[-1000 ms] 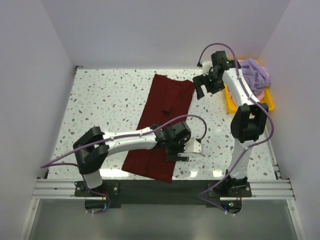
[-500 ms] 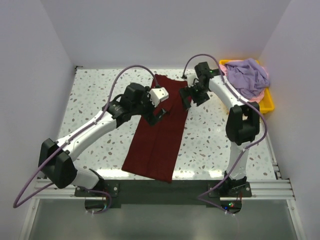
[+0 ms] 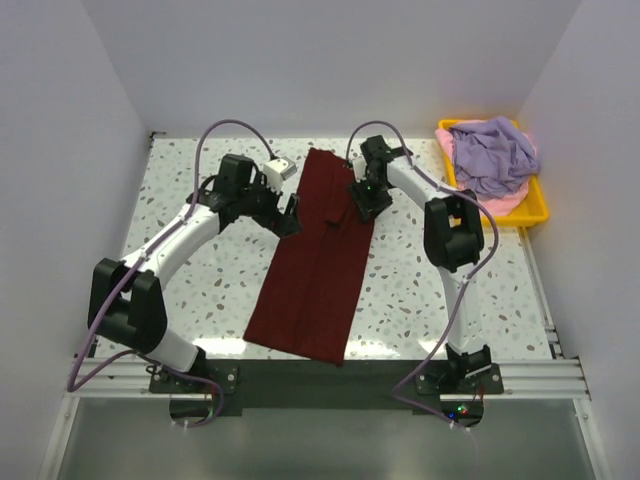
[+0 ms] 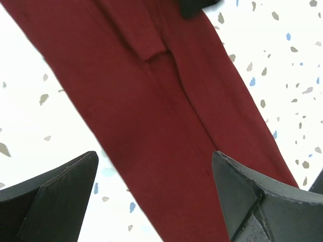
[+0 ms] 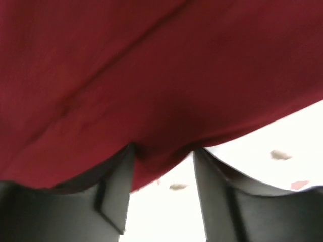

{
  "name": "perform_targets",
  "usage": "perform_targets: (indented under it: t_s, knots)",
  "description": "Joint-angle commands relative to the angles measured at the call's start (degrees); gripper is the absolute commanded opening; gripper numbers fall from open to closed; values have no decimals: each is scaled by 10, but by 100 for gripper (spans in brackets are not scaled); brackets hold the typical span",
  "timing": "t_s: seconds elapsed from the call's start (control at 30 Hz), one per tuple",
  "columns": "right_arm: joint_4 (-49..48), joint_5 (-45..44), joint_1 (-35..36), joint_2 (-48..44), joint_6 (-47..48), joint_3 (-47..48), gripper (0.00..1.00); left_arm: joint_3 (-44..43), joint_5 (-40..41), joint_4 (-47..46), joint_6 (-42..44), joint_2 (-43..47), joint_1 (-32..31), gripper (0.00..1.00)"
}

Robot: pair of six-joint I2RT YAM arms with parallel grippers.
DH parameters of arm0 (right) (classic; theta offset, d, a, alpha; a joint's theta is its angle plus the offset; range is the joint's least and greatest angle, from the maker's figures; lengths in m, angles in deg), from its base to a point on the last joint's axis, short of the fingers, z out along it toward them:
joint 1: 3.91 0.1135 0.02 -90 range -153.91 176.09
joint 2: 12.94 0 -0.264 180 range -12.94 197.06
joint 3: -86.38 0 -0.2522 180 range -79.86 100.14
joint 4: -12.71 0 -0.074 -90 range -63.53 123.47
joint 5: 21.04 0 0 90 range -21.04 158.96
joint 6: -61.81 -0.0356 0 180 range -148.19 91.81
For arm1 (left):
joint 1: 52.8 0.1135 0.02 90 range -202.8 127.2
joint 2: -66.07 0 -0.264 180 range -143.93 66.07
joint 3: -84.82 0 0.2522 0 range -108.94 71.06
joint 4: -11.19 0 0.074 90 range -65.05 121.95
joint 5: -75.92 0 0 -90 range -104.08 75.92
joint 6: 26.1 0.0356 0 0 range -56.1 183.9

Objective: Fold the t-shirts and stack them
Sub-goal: Fold the tshirt

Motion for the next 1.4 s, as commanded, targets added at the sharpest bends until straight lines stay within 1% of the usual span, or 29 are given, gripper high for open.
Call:
perform_targets:
  t_s: [0.0,0.03,0.1,0.17,0.27,0.33,0.4,0.47,0.5,0.53,0.57,0.6,0.63,0.67,0.7,0.77,0.83,0.87,0.97,1.03,1.07,1.1,1.13,1.17,1.2,1.23,1.27,1.33,1.37]
  knots:
    - [-34,-74,-4,60,2,70,46,20,-39,-27,-34,8,7,100]
    - [-35,-82,-7,71,9,88,36,25,-41,-28,-36,8,9,100]
    - [-30,-114,-8,113,17,153,32,28,-42,-35,-42,9,16,100]
    - [-23,-134,-10,144,31,224,32,32,-46,-43,-46,10,21,100]
    - [-25,-172,-16,191,60,293,32,36,-36,-56,-61,9,25,100]
    - [-43,-199,-16,205,90,304,32,35,-30,-60,-62,7,27,100]
    - [-66,-214,-17,206,107,305,38,33,-28,-63,-59,2,31,100]
    - [-73,-225,-17,196,121,303,47,27,-19,-65,-53,0,32,100]
    - [-72,-223,-18,188,122,297,60,24,-16,-65,-44,1,33,100]
    - [-72,-217,-20,176,122,289,68,20,-14,-66,-32,2,33,100]
    - [-74,-202,-21,139,123,258,75,17,-16,-65,-11,7,33,100]
    - [-85,-197,-21,118,125,239,87,13,-31,-53,15,9,33,100]
    - [-87,-193,-22,93,132,221,92,-1,-51,-8,52,13,33,100]
    - [-87,-176,-21,55,137,200,96,-3,-49,4,95,27,33,100]
    - [-70,-166,-21,36,143,195,99,-5,-42,18,113,38,33,100]
    - [-50,-147,-21,-18,161,187,99,2,-30,41,169,80,34,100]
    - [-28,-115,-21,-57,173,178,99,3,-40,70,208,108,34,100]
    - [-28,-107,-21,-105,174,159,99,1,-40,77,234,130,33,100]
    - [-32,-57,-21,-171,172,119,99,-5,-49,93,269,163,33,100]
    - [-57,-6,-19,-231,173,67,99,-12,-95,121,311,174,33,100]
    - [-99,10,-19,-248,173,41,99,-12,-109,125,350,183,33,100]
    - [-124,26,-17,-284,172,10,95,-12,-121,125,360,187,33,100]
    - [-157,59,-18,-302,172,-63,90,-12,-138,123,362,189,33,100]
    - [-167,81,-17,-317,191,-83,97,-13,-147,123,375,189,31,100]
    - [-141,129,-17,-326,226,-94,99,-15,-159,129,388,187,31,100]
    - [-108,201,-16,-341,314,-108,99,-12,-178,152,405,183,29,100]
    - [-45,228,-14,-346,348,-112,99,-7,-179,169,448,177,16,100]
    - [-12,241,-1,-371,372,-129,99,34,-166,213,509,182,-7,100]
    - [12,249,2,-383,378,-161,99,62,-143,208,554,209,-28,100]
